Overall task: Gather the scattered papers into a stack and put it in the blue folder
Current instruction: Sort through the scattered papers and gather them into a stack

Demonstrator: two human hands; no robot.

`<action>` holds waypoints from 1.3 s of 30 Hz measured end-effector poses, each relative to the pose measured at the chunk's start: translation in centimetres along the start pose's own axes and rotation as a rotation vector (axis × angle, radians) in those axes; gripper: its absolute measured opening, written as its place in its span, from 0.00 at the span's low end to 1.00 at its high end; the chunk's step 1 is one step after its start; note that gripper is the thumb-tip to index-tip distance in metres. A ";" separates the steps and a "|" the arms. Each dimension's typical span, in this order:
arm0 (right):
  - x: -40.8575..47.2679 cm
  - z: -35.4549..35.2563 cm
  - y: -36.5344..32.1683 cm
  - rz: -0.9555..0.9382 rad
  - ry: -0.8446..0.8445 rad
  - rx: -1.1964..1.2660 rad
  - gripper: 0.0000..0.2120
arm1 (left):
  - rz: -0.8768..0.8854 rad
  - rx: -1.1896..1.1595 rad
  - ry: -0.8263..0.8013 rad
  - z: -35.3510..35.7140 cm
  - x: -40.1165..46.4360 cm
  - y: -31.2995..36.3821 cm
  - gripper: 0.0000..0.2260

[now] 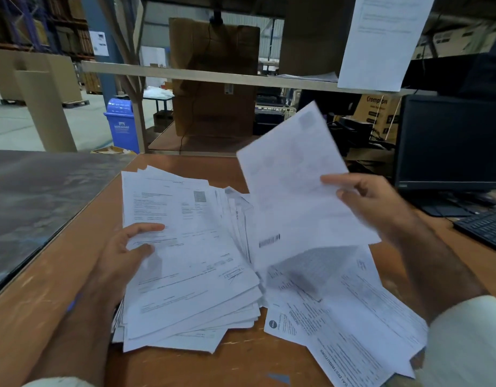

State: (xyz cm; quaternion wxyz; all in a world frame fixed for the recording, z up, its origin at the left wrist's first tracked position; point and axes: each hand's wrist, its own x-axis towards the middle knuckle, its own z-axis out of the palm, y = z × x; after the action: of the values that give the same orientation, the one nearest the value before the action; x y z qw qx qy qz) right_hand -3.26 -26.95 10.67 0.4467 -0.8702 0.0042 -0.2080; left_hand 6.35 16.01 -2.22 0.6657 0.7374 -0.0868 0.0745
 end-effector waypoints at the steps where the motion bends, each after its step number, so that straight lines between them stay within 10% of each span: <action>1: -0.3 -0.6 -0.6 0.000 0.024 0.199 0.18 | -0.006 -0.008 -0.003 0.1 -0.1 0.1 0.20; 5: -0.7 0.4 -1.5 0.067 -0.022 0.661 0.26 | 0.030 0.035 -0.015 0.5 -0.6 0.7 0.21; 13: -1.2 11.6 1.3 -0.037 -0.499 -0.209 0.38 | 0.090 0.027 -0.065 0.9 -0.4 0.9 0.19; 24: -1.9 18.5 1.0 -0.177 -0.307 -0.105 0.30 | -0.012 0.143 -0.240 0.3 0.1 2.0 0.19; 31: -1.0 14.0 4.0 0.100 -0.511 -0.690 0.36 | -0.045 0.115 -0.077 -1.5 -0.1 0.9 0.18; 39: -0.7 11.5 4.6 0.207 -0.490 -0.725 0.35 | 0.087 0.266 0.098 -3.4 0.2 1.3 0.19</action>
State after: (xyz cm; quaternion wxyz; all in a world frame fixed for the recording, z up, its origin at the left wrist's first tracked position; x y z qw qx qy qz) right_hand 1.14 -20.67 0.95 0.1192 -0.9890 0.0581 0.0652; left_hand 6.28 19.23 -0.61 0.5618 0.8100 -0.0758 0.1500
